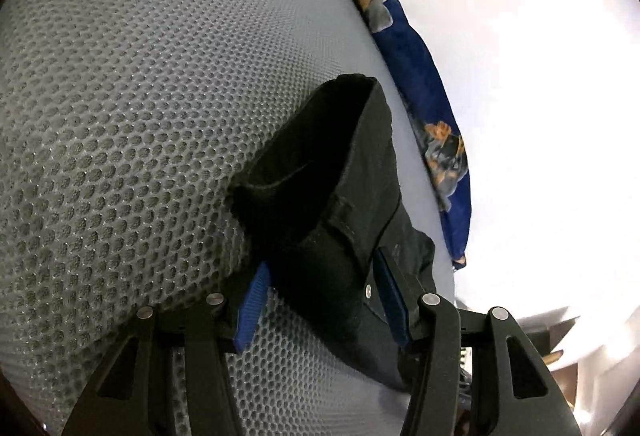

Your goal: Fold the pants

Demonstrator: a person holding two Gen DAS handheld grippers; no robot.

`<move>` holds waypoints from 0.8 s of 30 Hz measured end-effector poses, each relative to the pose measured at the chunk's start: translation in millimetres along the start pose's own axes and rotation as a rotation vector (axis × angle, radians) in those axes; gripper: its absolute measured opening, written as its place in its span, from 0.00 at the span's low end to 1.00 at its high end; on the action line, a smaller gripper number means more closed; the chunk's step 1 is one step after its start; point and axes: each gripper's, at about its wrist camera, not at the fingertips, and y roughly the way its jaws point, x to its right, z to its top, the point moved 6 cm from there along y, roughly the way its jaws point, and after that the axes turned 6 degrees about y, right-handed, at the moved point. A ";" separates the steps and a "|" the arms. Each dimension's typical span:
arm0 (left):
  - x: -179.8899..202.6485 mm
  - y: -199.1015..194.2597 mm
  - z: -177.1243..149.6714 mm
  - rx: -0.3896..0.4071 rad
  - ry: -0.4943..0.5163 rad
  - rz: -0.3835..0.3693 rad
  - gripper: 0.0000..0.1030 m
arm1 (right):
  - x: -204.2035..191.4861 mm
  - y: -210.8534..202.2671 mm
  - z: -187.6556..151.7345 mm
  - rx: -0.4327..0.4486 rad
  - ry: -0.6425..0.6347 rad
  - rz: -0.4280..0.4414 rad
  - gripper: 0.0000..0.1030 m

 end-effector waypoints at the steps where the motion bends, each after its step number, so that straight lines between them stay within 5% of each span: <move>1: 0.2 -0.8 -0.9 0.001 0.012 0.005 0.52 | 0.0 -0.1 -0.1 0.000 0.001 0.000 0.98; 15: -3.1 -9.9 3.7 0.061 0.063 0.061 0.52 | -2.8 0.8 0.1 -0.002 0.007 -0.003 0.99; 24: 7.1 7.0 15.8 0.070 0.117 0.075 0.62 | -4.1 0.6 1.1 0.003 0.016 -0.012 1.00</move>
